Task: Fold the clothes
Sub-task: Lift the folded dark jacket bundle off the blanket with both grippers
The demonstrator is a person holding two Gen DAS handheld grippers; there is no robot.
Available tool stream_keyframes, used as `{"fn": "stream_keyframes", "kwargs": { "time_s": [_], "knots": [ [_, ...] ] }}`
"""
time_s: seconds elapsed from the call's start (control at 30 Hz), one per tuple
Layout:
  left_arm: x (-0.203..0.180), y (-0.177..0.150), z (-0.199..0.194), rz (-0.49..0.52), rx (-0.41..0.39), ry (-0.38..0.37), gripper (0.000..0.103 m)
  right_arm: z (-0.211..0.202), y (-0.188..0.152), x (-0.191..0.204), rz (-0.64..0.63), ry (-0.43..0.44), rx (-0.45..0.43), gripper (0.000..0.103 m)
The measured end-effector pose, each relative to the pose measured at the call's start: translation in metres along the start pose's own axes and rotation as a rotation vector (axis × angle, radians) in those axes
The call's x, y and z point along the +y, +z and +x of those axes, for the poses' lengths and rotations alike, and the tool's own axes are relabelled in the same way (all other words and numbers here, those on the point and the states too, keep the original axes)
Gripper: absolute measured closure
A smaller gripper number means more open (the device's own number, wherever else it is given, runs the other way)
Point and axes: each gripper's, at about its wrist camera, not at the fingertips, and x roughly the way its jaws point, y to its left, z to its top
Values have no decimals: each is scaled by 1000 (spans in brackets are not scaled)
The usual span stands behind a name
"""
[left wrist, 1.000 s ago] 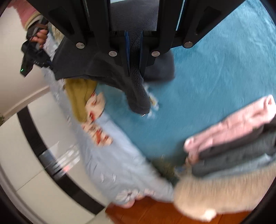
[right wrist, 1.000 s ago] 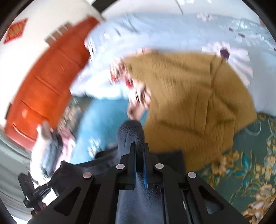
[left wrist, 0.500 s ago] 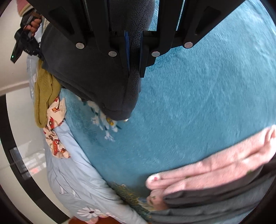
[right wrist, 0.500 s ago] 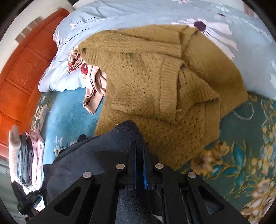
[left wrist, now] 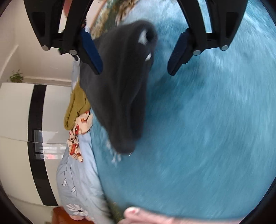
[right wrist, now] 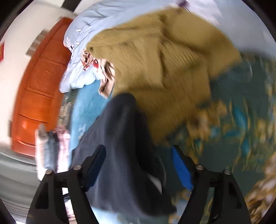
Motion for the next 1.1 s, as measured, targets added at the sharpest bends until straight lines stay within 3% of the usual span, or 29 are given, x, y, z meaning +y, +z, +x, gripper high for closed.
{"fn": "stream_keyframes", "kwargs": {
  "time_s": [0.13,0.2,0.3,0.37,0.43,0.67,0.87,0.97,1.03,1.1],
  "knots": [
    [4,-16,8,1,78,-73,10,0,-31,-37,132,121,67,19],
    [-2,-18,14,20,92,-83,0,2,-42,-43,152,163,80,18],
    [-11,-13,25,17,85,-85,0,18,-49,-41,171,213,110,8],
    [-15,-7,36,-6,80,-82,0,33,-50,-33,155,231,141,7],
    [-26,-6,45,38,91,-63,0,46,-45,-22,133,232,151,1],
    [-45,5,70,115,139,26,0,73,-24,12,49,262,167,0],
    [-57,5,81,135,114,122,1,92,-12,25,45,188,151,0],
    [-65,2,84,161,110,197,3,97,-7,29,91,155,147,2],
    [-70,1,83,163,102,234,11,98,-5,36,77,102,159,6],
    [-76,0,82,177,93,264,32,99,-3,43,62,49,171,18]
  ]
}}
